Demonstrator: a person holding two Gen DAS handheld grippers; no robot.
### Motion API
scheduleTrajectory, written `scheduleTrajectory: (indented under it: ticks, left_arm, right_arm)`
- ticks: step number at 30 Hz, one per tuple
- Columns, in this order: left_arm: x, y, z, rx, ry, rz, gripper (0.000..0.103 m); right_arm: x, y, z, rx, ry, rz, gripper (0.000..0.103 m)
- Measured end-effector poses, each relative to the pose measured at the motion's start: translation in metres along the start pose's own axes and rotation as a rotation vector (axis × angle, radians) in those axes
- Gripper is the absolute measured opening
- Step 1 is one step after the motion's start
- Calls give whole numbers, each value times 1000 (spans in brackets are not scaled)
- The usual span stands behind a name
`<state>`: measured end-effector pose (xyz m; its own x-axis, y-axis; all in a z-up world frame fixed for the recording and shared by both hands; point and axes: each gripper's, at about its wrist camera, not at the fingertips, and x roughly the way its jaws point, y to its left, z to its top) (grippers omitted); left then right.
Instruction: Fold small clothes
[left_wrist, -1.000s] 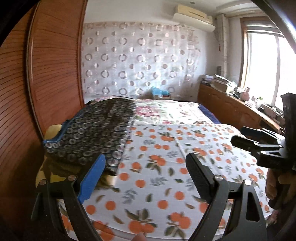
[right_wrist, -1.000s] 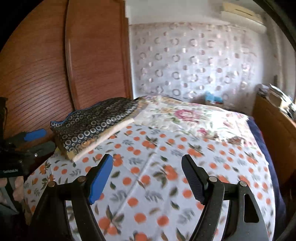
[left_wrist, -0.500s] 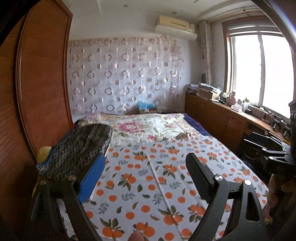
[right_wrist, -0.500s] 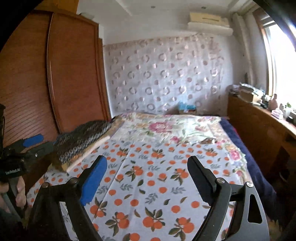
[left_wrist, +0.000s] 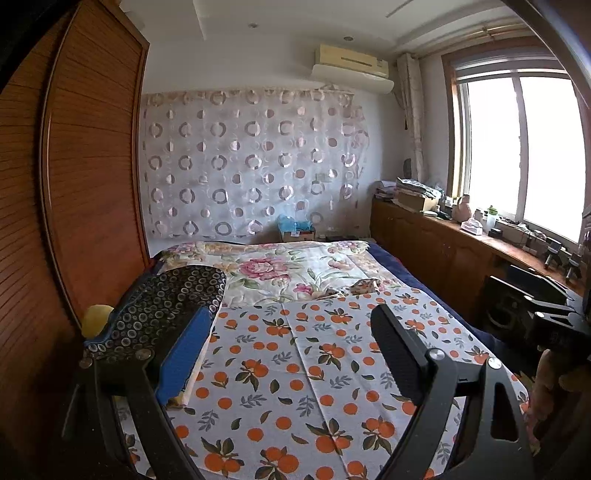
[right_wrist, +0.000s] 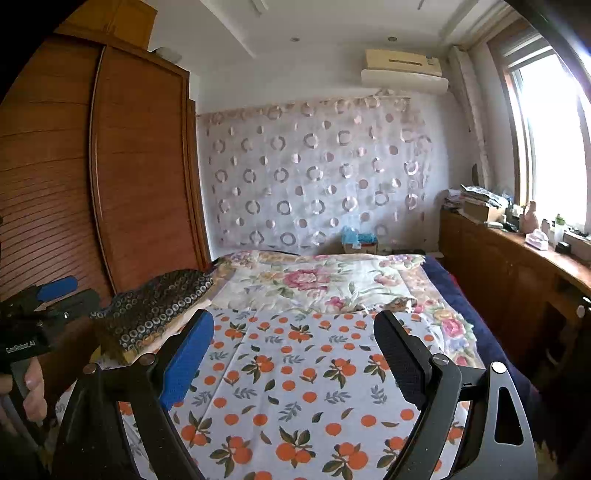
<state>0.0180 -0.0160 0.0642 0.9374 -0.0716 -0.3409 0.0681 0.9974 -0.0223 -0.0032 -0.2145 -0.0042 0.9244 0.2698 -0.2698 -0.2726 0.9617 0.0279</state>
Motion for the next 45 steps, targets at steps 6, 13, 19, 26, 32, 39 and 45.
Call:
scheduleTrajectory:
  ticks: [6,13,19,26,32,39,45]
  left_arm:
    - [-3,-2,1,4,-1,7,89]
    - [-5,-2,3,5,0,13,89]
    - [-6,1,4,4,1,19,89]
    - [-4,4,4,5,-1,25,89]
    - [-4,3,3,6,-2,25,89]
    - [-5,5,0,6,-4,28,89]
    - [-5,6,0,7,-5,29,89]
  right_arm:
    - [5,-8,5,3,4,1,89]
    - [3,-15,8,7,5,1,89]
    - [3,-19,8,6,9,3,89]
    - [3,-22,8,6,14,5,89]
    - [3,-25,9,5,15,7,89]
    - [3,-27,10,4,18,6,89]
    - [3,-28,10,2,18,5,89]
